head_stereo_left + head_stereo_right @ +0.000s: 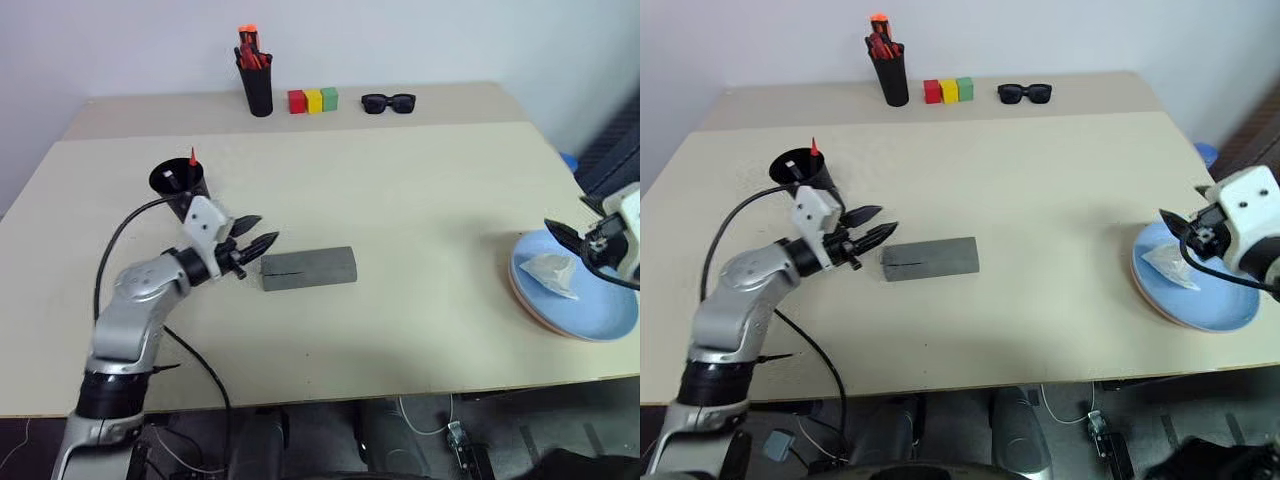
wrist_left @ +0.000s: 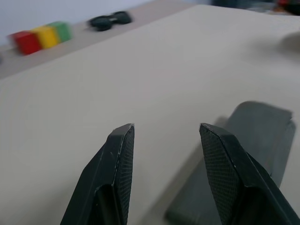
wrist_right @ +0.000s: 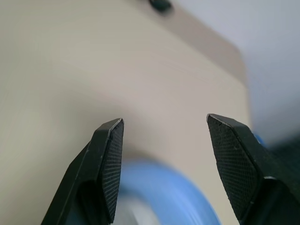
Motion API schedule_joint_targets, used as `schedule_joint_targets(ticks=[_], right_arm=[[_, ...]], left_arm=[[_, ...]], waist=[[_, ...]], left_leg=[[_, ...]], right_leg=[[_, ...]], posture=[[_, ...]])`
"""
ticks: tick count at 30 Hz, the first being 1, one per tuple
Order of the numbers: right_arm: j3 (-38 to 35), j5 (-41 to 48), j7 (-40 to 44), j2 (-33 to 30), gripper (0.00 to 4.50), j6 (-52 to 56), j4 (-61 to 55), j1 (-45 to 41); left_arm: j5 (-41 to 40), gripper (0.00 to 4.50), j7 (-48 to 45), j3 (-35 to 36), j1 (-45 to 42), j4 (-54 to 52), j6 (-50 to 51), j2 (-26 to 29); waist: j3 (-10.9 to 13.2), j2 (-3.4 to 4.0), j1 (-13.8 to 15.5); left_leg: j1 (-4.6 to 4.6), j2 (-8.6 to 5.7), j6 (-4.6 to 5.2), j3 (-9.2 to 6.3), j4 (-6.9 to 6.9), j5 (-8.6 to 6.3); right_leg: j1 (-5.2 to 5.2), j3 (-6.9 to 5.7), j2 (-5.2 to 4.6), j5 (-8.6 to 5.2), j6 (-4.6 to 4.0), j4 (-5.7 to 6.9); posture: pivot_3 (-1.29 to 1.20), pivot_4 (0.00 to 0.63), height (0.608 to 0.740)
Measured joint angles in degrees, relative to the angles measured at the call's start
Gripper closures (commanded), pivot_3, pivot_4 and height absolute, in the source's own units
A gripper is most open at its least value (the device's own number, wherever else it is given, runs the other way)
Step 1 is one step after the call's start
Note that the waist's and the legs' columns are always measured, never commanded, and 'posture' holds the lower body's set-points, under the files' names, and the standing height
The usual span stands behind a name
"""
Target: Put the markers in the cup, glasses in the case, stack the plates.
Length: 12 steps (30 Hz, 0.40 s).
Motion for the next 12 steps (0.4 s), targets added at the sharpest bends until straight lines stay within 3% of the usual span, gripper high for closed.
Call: schedule_joint_targets(ticks=[3,12], right_arm=[[5.32,4.26,1.88,4.37,1.65,-0.44,0.22,-1.89],[13.57,5.21,4.35,5.24,1.65,-2.26,4.64,-2.50]], left_arm=[[-0.08,2.30,4.61,4.88,6.87,-3.40,2.00,-0.26],[0.30,2.30,11.76,11.04,13.30,-6.43,1.92,-0.25]], waist=[[0.01,0.01,0.69],[0.00,0.01,2.17]], left_leg=[[-0.04,0.00,0.01,-0.01,-0.01,-0.01],[-0.06,-0.06,0.00,0.02,0.04,-0.01]], right_leg=[[-0.02,-0.01,-0.01,-0.01,-0.01,-0.01],[-0.02,-0.02,-0.06,-0.10,-0.19,-0.07]], posture=[[0.00,0.150,0.740],[0.00,0.150,0.740]])
